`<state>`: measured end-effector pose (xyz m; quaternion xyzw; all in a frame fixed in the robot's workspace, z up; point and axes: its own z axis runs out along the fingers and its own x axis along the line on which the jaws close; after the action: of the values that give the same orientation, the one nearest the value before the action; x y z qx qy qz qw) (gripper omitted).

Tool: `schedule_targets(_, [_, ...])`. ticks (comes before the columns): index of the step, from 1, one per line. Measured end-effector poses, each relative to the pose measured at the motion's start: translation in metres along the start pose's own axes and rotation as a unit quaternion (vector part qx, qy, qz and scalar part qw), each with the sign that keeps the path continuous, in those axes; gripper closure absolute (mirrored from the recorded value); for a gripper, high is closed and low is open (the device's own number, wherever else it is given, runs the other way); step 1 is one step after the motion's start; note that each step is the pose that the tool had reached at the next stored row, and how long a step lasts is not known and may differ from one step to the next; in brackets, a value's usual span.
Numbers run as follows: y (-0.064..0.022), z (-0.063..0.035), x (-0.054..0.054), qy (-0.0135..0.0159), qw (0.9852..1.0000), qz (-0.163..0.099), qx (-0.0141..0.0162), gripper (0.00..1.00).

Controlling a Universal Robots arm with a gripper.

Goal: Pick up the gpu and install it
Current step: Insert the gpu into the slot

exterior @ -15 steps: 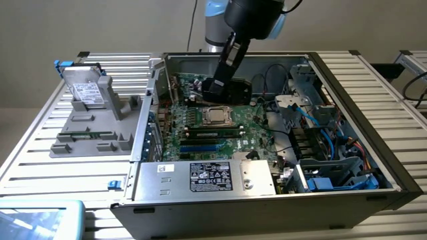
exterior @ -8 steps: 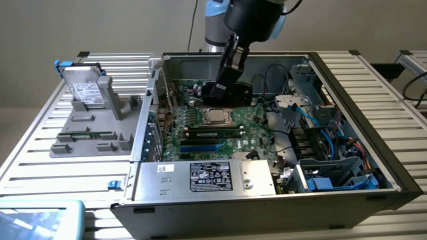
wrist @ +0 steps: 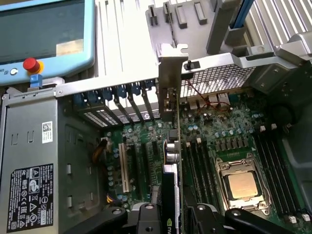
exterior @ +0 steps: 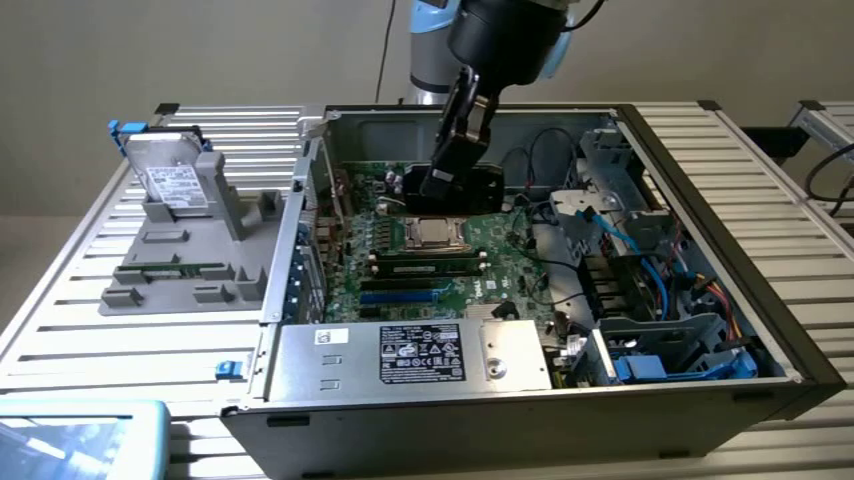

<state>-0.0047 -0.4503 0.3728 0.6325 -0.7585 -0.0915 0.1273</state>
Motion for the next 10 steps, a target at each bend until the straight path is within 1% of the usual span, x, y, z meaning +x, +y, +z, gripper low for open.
schedule_targets(2, [-0.0002, 0.0008, -0.0001, 0.0001, 1.0, -0.007, -0.0042, 0.72])
schedule_targets(3, [-0.0004, 0.0015, -0.0001, -0.0004, 0.9999, -0.01, -0.0055, 0.72])
schedule_targets(5, [-0.0008, 0.0029, -0.0002, -0.0016, 0.9999, -0.013, -0.0057, 0.72])
schedule_targets(6, [-0.0012, 0.0039, -0.0003, -0.0028, 0.9999, -0.014, -0.0059, 0.72])
schedule_targets(8, [-0.0023, 0.0054, -0.0005, -0.0048, 0.9998, -0.017, -0.0072, 0.72])
schedule_targets(10, [-0.0037, 0.0071, -0.0006, -0.0062, 0.9998, -0.019, -0.0088, 0.72])
